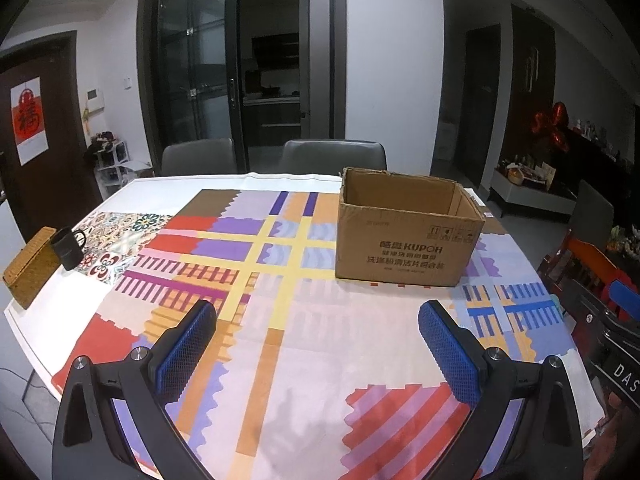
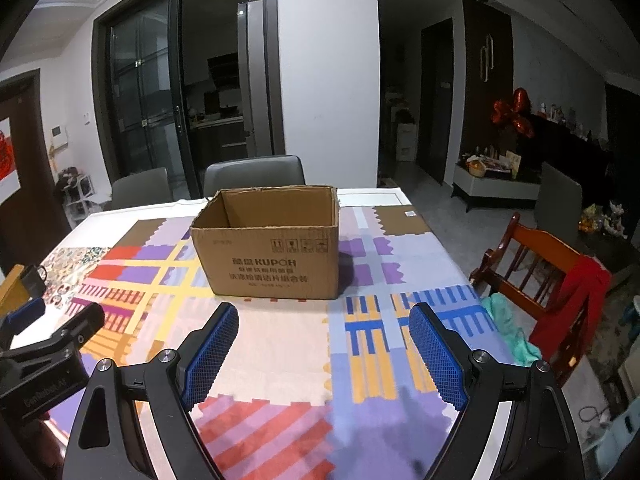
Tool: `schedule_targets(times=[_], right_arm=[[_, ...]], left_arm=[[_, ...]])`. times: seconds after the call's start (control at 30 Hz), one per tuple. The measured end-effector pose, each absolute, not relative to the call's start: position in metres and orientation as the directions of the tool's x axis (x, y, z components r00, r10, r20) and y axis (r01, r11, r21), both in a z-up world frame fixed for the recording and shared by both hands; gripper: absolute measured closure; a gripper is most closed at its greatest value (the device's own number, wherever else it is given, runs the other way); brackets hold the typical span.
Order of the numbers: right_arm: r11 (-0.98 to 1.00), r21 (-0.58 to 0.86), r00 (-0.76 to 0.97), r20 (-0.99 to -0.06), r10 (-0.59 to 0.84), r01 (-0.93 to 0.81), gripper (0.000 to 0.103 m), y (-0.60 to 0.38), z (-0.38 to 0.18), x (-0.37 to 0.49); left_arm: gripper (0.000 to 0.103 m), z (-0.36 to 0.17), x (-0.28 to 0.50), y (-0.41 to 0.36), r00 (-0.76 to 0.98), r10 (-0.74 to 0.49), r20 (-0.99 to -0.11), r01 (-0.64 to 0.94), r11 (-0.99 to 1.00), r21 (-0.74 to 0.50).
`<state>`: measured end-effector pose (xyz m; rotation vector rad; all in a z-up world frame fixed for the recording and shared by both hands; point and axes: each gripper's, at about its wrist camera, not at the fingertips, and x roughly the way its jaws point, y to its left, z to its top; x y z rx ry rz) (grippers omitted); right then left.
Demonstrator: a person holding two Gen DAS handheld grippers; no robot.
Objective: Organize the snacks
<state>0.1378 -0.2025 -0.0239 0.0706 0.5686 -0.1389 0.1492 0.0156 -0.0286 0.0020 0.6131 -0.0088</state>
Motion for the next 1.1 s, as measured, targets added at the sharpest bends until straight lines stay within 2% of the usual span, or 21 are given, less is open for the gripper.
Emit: schedule_targets(times=[0.3, 1.1], right_arm=[[0.987, 0.049, 0.838, -0.536, -0.103, 0.153, 0.015, -0.2, -0.026, 0.121], [0.982, 0.062, 0.846, -0.519, -0.119, 0.177, 0.015, -0.203, -0.029, 0.095]], left_arm=[[0.0, -0.025, 0.127, 0.024, 0.841, 0.019, -0.54, -0.018, 1.0, 0.008], [0.0, -0.031, 0.111, 0.021, 0.832, -0.003, -0.554, 0.008, 1.0, 0.008]])
